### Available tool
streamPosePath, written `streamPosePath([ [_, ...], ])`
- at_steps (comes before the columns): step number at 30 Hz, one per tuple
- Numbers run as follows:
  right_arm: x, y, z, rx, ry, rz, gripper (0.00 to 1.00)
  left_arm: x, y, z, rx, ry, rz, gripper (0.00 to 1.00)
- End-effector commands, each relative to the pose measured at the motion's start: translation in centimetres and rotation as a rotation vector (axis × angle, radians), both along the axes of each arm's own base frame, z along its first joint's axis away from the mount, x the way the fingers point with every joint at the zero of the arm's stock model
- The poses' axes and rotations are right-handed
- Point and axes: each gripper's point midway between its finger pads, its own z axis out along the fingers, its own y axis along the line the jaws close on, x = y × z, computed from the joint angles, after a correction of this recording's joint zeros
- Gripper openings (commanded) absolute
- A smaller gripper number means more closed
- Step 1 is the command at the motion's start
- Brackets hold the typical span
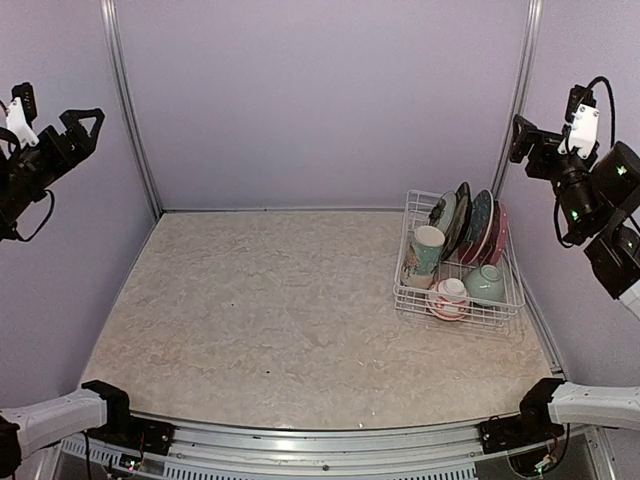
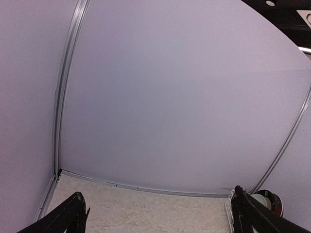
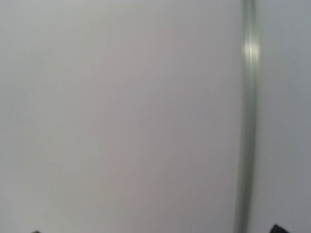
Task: Unload the mixed dishes from the dish rack
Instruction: Grab the plate from the dish rack.
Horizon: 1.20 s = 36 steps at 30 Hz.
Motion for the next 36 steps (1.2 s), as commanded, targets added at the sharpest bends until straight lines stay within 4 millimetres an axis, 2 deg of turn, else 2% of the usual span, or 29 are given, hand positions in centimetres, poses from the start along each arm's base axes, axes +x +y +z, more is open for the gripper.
streamPosePath([
  [1, 1.9, -2.9, -4.5, 0.046, 0.174, -0.102, 1.0, 2.5, -0.2, -1.0, -0.009, 0.035, -0.033, 0.99],
  [7, 3.9, -6.2, -9.7, 0.119, 0.38, -0.226, 1.0, 6.6, -0.6, -3.8, -0.001, 0.129, -0.086, 0.99],
  [12, 4.7, -5.6, -13.0, 0.111, 0.492, -0.14, 1.0, 9.4, -2.1, -7.3, 0.001, 0.218, -0.17, 0.99],
  [16, 5.6, -5.4, -16.7, 0.126, 0.667, -0.127, 1.0, 11.0, -2.9, -10.5, -0.036, 0.296, -0.221, 0.99],
  [20, 7.1, -4.1, -19.9, 0.122, 0.831, -0.084, 1.0, 11.2, -4.2, -12.2, -0.095, 0.344, -0.297, 0.99],
  [24, 8.7, -2.7, -21.9, 0.143, 0.929, -0.074, 1.0, 11.1, -5.9, -12.9, -0.12, 0.371, -0.381, 0.99],
  [28, 10.5, -2.4, -24.1, 0.158, 0.996, -0.107, 1.0, 10.9, -7.8, -13.6, -0.146, 0.404, -0.45, 0.99],
  [32, 12.5, -1.8, -25.3, 0.171, 1.019, -0.115, 0.98, 11.1, -10.6, -14.9, -0.158, 0.467, -0.544, 0.99],
  [36, 14.8, -1.0, -26.0, 0.196, 1.005, -0.106, 0.94, 11.6, -13.4, -17.5, -0.158, 0.588, -0.612, 0.99],
])
